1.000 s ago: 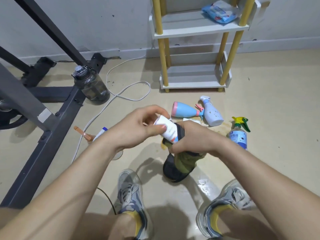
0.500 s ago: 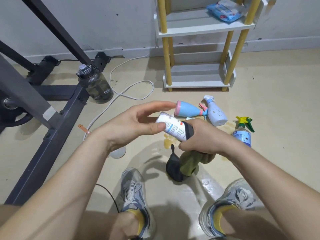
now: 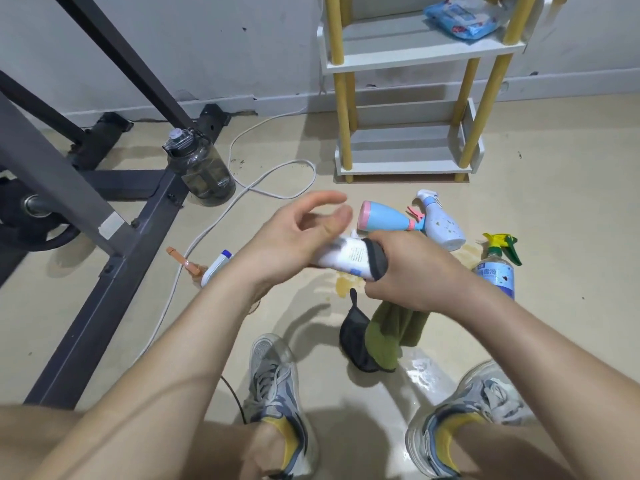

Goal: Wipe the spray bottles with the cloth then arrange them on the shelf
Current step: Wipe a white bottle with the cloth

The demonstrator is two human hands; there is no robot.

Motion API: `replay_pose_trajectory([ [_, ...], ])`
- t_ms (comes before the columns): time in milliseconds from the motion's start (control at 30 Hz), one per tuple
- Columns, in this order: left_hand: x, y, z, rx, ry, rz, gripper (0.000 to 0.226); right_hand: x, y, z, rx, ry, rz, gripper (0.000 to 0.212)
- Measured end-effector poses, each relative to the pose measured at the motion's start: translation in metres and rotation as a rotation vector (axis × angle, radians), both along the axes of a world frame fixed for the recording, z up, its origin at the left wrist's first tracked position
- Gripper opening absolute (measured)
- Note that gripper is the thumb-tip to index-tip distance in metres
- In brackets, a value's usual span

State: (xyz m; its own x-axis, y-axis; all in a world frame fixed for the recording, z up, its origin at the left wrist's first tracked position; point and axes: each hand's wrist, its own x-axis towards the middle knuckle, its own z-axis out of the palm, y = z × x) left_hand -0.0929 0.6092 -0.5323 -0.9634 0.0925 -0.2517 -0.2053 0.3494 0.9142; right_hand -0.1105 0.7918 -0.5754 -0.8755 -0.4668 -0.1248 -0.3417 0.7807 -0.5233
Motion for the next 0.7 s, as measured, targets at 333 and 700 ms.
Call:
replay_pose_trajectory([
  [333, 0.015, -0.002, -0.005, -0.246, 0.223, -0.145, 0.03, -0.005, 0.011, 0.005, -0.235, -0.626, 0.015, 0.021],
  [700, 0.028, -0.003, -0.016, -0.289, 0.202, 0.174, 0.035, -0.006, -0.006, 0.015, -1.385, -0.813, -0.749, 0.02],
])
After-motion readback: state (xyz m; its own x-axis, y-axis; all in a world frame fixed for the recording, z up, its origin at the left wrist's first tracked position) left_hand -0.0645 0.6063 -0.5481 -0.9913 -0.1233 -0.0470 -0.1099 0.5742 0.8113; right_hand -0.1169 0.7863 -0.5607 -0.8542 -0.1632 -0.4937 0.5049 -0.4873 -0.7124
